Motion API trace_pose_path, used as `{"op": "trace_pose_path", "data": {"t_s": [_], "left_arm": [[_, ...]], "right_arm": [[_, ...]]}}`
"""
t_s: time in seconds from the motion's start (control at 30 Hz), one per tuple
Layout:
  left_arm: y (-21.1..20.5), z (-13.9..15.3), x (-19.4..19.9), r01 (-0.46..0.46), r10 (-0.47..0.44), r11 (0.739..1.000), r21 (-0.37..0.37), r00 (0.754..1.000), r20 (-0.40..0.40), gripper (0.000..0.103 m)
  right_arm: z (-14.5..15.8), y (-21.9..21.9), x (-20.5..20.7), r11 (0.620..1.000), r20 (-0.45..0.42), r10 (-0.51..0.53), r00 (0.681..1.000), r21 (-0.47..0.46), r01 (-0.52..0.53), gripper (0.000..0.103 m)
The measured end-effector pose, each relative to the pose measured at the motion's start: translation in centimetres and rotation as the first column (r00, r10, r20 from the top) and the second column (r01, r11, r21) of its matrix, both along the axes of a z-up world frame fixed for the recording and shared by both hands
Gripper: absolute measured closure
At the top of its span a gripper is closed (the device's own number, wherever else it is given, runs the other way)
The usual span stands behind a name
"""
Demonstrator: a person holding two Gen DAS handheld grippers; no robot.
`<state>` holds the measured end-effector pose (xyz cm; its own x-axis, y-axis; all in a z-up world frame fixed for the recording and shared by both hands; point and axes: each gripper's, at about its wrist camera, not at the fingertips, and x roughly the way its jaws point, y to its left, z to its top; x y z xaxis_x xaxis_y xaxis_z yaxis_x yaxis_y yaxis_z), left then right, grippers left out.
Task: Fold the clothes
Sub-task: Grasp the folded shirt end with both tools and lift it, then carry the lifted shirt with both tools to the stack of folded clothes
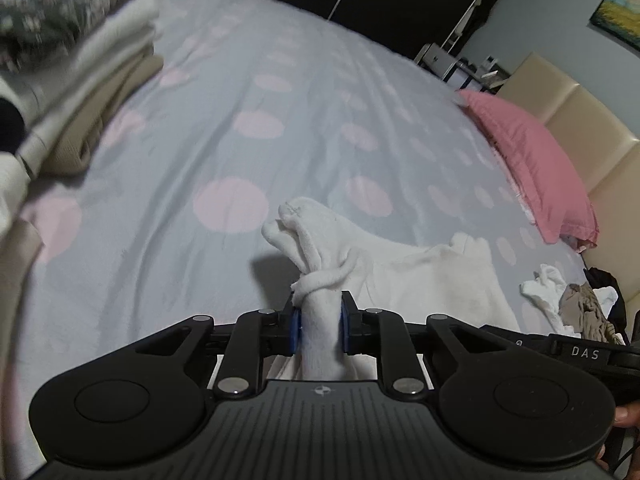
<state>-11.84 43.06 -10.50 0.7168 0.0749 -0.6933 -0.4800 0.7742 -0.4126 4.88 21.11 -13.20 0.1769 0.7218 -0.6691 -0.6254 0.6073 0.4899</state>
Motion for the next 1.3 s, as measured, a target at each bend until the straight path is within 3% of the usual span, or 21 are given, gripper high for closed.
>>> {"op": "trace_pose_path", "data": {"t_s": [0.4,0.63,0.8,1.0,1.13,1.3], "left_arm": [[-1.1,8.6,-8.5,-0.089,0.061,0.988,0.125,0.976,0.210,0.087],[0.0,15.8,-15.2,-0.161,0.100,0.964,0.212,0.957,0.273,0.087],[2.5,19.2,-20.5,-0.230,0.165,0.945,0.232,0.949,0.270,0.087],[5.1,21.7,-26.5,-0.315,0.256,0.906,0.283,0.939,0.228,0.087],[6.4,22.0,-29.5,-0.359,0.316,0.878,0.316,0.932,0.178,0.087],[9.2,20.4,-31.5,-0.394,0.378,0.865,0.312,0.919,0.112,0.087]], "right_arm": [[8.6,-1.7,-6.6,0.975,0.168,0.096,0.981,0.180,-0.126,0.082],[13.7,0.4,-10.8,0.929,0.151,0.189,0.970,0.293,-0.226,0.082],[16.4,3.9,-14.3,0.886,0.152,0.282,0.947,0.337,-0.318,0.082],[17.2,8.6,-19.4,0.843,0.121,0.395,0.910,0.346,-0.412,0.082],[16.3,11.3,-22.6,0.821,0.087,0.461,0.883,0.335,-0.462,0.082],[14.3,14.5,-24.5,0.809,0.043,0.517,0.855,0.302,-0.504,0.082]]}}
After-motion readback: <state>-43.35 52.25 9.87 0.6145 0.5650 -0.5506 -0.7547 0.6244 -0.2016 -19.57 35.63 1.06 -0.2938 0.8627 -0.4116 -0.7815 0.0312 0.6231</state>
